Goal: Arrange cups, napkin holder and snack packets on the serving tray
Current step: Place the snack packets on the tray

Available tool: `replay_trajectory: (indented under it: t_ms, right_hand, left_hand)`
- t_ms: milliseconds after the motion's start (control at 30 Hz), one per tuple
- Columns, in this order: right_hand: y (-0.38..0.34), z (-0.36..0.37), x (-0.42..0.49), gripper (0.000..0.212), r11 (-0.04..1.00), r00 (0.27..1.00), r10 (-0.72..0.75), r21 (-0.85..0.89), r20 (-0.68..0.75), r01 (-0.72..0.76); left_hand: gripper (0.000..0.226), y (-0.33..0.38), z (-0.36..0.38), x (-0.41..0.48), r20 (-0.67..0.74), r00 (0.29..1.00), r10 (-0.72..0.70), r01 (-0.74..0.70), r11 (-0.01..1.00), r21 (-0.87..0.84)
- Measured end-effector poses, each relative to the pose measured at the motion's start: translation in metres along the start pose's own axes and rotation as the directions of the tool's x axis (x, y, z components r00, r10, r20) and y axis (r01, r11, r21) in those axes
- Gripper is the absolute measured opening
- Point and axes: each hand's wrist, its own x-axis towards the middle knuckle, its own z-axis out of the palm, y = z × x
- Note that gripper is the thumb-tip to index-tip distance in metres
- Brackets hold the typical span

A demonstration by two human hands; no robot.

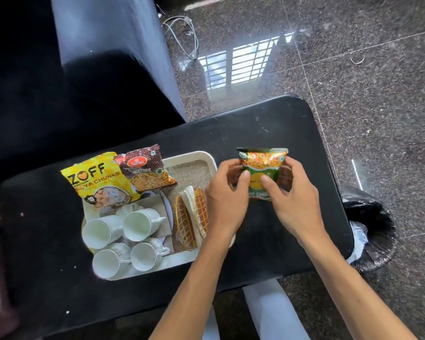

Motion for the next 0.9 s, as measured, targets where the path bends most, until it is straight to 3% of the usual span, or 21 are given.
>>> replay_trajectory:
  t_ms: [167,300,500,900]
  right_hand:
    - [-0.05,0.053,0.016,0.048,0.986,0.984,-0.156,-0.049,0.087,0.161]
    - [-0.063,0.098,0.025,0.048,0.976,0.969,-0.194,-0.07,0.156,0.206]
    - [-0.047,0.133,0.03,0.046,0.972,0.968,-0.158,-0.14,0.195,0.187]
    - [-0.035,0.149,0.037,0.042,0.969,0.976,-0.132,-0.183,0.172,0.163]
  left_hand:
    - [0.019,0.007,-0.061,0.026,-0.168,0.985,0.049,-0.053,0.998,-0.02]
    - [0.018,-0.011,-0.095,0.044,-0.248,0.969,-0.011,0.011,1.0,-0.001]
    - [0.025,-0.043,-0.108,0.059,-0.218,0.969,-0.114,0.125,0.991,0.038]
    - [0.044,-0.053,-0.103,0.059,-0.15,0.969,-0.196,0.195,0.981,-0.023]
